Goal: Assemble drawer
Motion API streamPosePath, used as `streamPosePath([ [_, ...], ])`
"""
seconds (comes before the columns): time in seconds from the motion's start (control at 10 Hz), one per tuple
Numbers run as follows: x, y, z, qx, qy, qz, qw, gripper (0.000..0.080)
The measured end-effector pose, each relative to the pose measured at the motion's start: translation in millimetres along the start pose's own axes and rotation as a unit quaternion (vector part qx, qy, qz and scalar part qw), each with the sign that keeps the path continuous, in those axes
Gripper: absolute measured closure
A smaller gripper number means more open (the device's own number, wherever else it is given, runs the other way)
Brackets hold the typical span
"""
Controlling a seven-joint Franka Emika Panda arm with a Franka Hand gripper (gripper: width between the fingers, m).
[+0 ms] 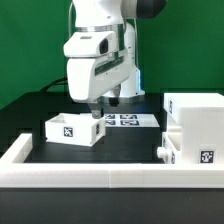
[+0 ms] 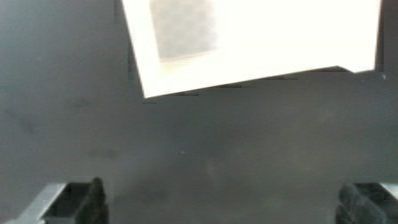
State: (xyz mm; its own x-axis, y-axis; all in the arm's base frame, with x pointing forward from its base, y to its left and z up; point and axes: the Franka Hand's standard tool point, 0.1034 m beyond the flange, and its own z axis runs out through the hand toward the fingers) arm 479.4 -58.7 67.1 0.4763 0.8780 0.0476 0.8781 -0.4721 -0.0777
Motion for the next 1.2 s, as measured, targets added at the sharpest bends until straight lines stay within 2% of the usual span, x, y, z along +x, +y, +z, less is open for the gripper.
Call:
streamPosePath([
  [0.2,-13.8,3.3,2.2,-0.022,0.009,0.133,0.991,0.0151],
  [0.3,-16.5,2.0,3.4,-0.028,0.015,0.195,0.980,0.0151],
  [0.5,-19.9,-1.4,6.9,-0.021,0.018,0.271,0.962,0.0151],
  [0.7,-17.9,-2.0,7.1,-0.018,0.022,0.309,0.950,0.0151],
  [1.0,-15.9,-2.8,7.3,-0.012,0.028,0.393,0.919,0.0151],
  [1.1,-12.7,-4.9,7.3,-0.007,0.028,0.470,0.882,0.0151],
  [1.2,-8.0,-7.2,8.6,-0.005,0.027,0.508,0.861,0.0151],
])
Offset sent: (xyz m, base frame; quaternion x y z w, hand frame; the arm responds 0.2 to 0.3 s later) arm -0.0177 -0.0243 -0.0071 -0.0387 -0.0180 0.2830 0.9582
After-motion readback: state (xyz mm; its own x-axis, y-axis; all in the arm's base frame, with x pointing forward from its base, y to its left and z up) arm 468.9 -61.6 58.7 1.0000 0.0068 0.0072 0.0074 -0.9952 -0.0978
